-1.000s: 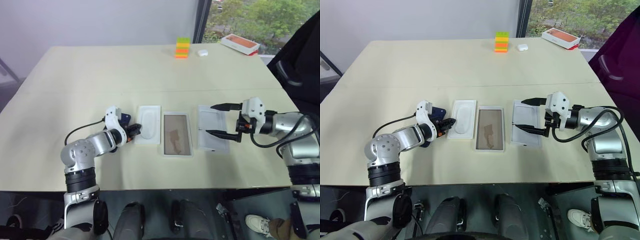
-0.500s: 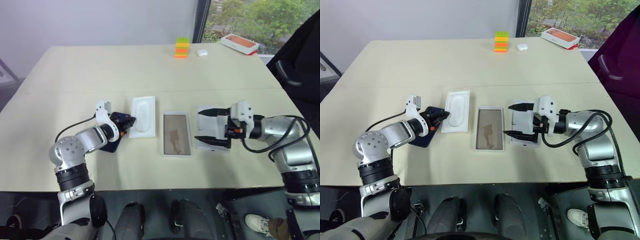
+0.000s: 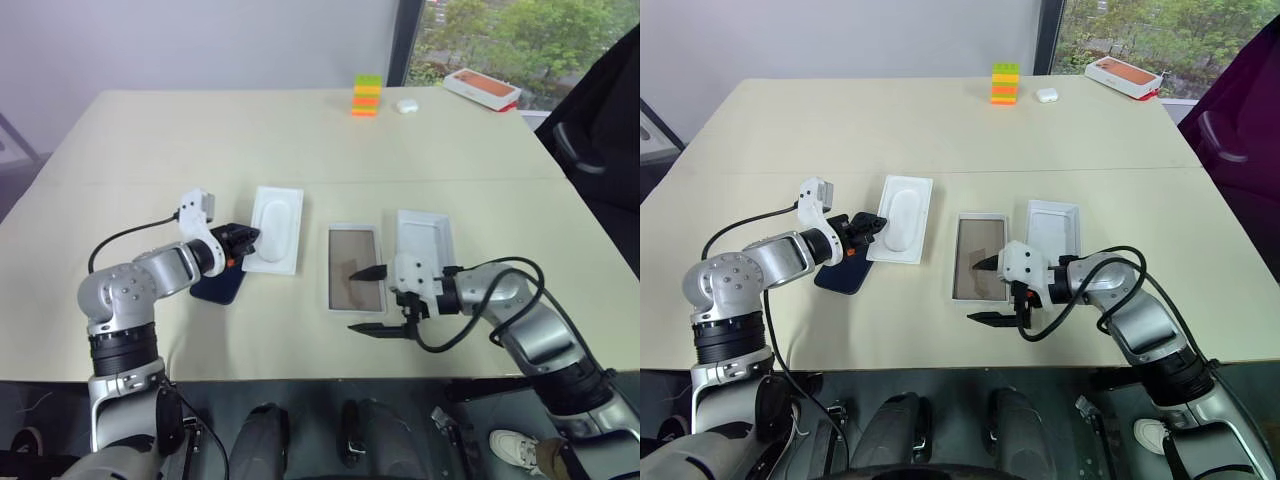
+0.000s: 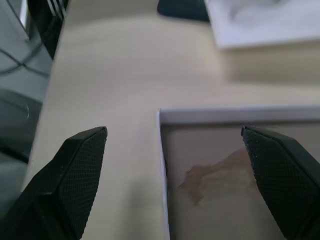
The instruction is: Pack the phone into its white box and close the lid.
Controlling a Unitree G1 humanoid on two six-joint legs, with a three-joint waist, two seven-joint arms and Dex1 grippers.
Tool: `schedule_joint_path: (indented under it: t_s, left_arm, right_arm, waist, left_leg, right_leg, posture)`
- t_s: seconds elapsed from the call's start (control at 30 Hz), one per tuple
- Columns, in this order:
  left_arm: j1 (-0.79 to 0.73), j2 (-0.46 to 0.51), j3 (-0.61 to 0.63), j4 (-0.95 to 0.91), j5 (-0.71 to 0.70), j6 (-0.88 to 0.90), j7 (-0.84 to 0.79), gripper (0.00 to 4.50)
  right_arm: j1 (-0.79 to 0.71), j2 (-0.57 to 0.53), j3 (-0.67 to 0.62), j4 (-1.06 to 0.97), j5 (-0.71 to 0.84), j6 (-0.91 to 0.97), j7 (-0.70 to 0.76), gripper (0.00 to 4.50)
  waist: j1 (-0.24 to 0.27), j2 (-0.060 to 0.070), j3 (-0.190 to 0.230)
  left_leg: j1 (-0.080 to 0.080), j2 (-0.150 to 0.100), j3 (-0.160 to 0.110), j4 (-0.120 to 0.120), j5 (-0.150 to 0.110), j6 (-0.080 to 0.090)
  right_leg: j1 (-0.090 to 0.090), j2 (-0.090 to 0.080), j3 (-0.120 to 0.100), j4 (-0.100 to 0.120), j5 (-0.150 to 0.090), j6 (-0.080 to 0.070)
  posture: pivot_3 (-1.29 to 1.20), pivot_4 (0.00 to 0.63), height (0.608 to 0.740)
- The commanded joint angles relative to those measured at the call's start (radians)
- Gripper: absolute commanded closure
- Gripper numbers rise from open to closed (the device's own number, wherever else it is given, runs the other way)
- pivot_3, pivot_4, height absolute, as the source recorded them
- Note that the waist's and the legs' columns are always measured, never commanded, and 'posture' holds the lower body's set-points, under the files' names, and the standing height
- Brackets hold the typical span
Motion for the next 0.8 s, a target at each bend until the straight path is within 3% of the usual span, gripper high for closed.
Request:
schedule_joint_path:
  t_s: [0.03,0.13,0.27,0.47,0.53,0.57,0.8]
  left_arm:
    - [-0.003,-0.021,0.011,-0.043,-0.019,-0.011,0.001,4.45]
    - [-0.004,-0.04,0.025,-0.049,-0.027,-0.007,0.01,4.5]
    - [-0.016,-0.054,0.044,-0.049,-0.038,0.002,0.024,4.5]
    - [-0.041,-0.066,0.069,-0.035,-0.081,0.018,0.029,4.5]
    - [-0.049,-0.069,0.064,-0.037,-0.08,0.019,0.037,4.5]
    - [-0.051,-0.07,0.062,-0.04,-0.079,0.016,0.039,4.5]
    - [-0.066,-0.067,0.059,-0.041,-0.073,0.013,0.054,4.5]
  right_arm:
    - [-0.019,0.0,0.03,0.022,-0.066,-0.045,-0.014,0.0]
    - [-0.021,0.004,0.039,0.045,-0.09,-0.064,-0.013,1.32]
    - [-0.022,0.009,0.044,0.063,-0.115,-0.101,-0.016,3.39]
    - [-0.031,0.03,0.049,0.081,-0.112,-0.11,0.0,3.39]
    - [-0.025,0.029,0.057,0.085,-0.119,-0.151,0.018,4.29]
    - [-0.028,0.036,0.06,0.094,-0.128,-0.154,0.01,4.45]
    - [-0.074,0.086,0.064,0.132,-0.154,-0.162,-0.024,4.45]
  waist:
    - [0.001,0.0,0.0]
    - [0.0,-0.001,0.0]
    - [-0.002,-0.001,0.0]
    - [-0.001,-0.001,0.0]
    - [-0.001,-0.001,0.0]
    - [0.0,-0.001,0.0]
    - [-0.003,-0.001,0.0]
  left_leg:
    - [0.0,0.0,0.0,0.0,0.0,0.0]
    - [-0.001,0.0,0.0,0.0,0.0,0.0]
    - [-0.001,0.0,0.0,0.0,0.0,0.0]
    - [0.0,0.0,-0.001,0.0,0.0,0.0]
    - [0.0,0.0,-0.001,0.0,0.0,0.0]
    - [-0.001,0.0,-0.001,0.0,0.0,0.0]
    - [0.0,0.0,0.0,0.0,0.0,0.0]
  right_leg:
    - [0.0,0.0,0.0,0.0,0.0,0.0]
    - [0.0,0.0,0.0,-0.001,0.0,0.0]
    - [0.0,0.0,0.0,-0.001,0.0,0.0]
    - [0.0,0.0,0.0,-0.001,0.0,0.0]
    - [0.0,0.0,0.0,-0.001,0.0,0.0]
    - [0.0,0.0,0.0,-0.001,0.0,0.0]
    - [0.0,0.0,0.0,-0.001,0.0,0.0]
  posture:
    - [0.0,0.15,0.74]
    - [0.0,0.15,0.74]
    - [0.0,0.15,0.74]
    - [0.0,0.15,0.74]
    - [0.0,0.15,0.74]
    - [0.0,0.15,0.74]
    - [0.0,0.15,0.74]
